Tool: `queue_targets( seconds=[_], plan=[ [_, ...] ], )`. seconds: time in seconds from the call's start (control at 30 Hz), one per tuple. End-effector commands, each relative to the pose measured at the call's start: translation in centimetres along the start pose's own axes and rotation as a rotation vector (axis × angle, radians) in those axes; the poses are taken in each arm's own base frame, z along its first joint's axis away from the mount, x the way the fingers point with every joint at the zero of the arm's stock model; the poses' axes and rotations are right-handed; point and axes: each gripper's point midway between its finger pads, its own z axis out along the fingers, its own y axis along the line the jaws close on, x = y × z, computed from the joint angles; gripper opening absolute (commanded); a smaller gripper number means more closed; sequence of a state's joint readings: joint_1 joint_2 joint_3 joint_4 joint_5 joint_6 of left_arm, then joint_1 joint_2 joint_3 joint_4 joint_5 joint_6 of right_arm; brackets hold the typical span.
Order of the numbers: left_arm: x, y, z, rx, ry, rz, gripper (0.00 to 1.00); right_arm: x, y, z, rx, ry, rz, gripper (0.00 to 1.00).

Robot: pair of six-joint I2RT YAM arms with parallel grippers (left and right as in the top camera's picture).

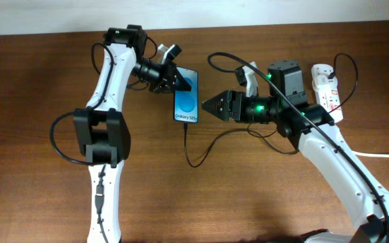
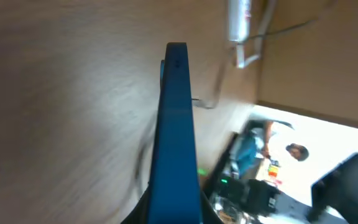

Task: Plug charger to phone and switch on socket
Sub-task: 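Lower the phone onto the table with the left gripper and release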

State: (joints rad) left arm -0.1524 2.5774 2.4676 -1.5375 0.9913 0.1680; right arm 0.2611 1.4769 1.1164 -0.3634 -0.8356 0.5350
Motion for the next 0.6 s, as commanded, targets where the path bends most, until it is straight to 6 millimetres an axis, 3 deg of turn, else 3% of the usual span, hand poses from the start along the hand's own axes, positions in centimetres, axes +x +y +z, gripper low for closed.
queue_targets(
  seconds=[0.0,0.2,0.57],
  plan=[
    [-0.1,3.0,0.6,-0.149,0.009,-0.1,0.0,-0.7,0.1,-0.2,0.006,-0.016,-0.038,0.79],
    [-0.8,5.4,1.6,-0.29,-0.008,-0.124,0.0,-0.4,0.0,-0.2,0.011,-0.007,-0.026,0.79],
    [-1.0,8.0,4.0,-0.292,0.005,-0.211,0.0,0.2,-0.6,-0.2,0.035,0.012,-0.005,0.79]
  ],
)
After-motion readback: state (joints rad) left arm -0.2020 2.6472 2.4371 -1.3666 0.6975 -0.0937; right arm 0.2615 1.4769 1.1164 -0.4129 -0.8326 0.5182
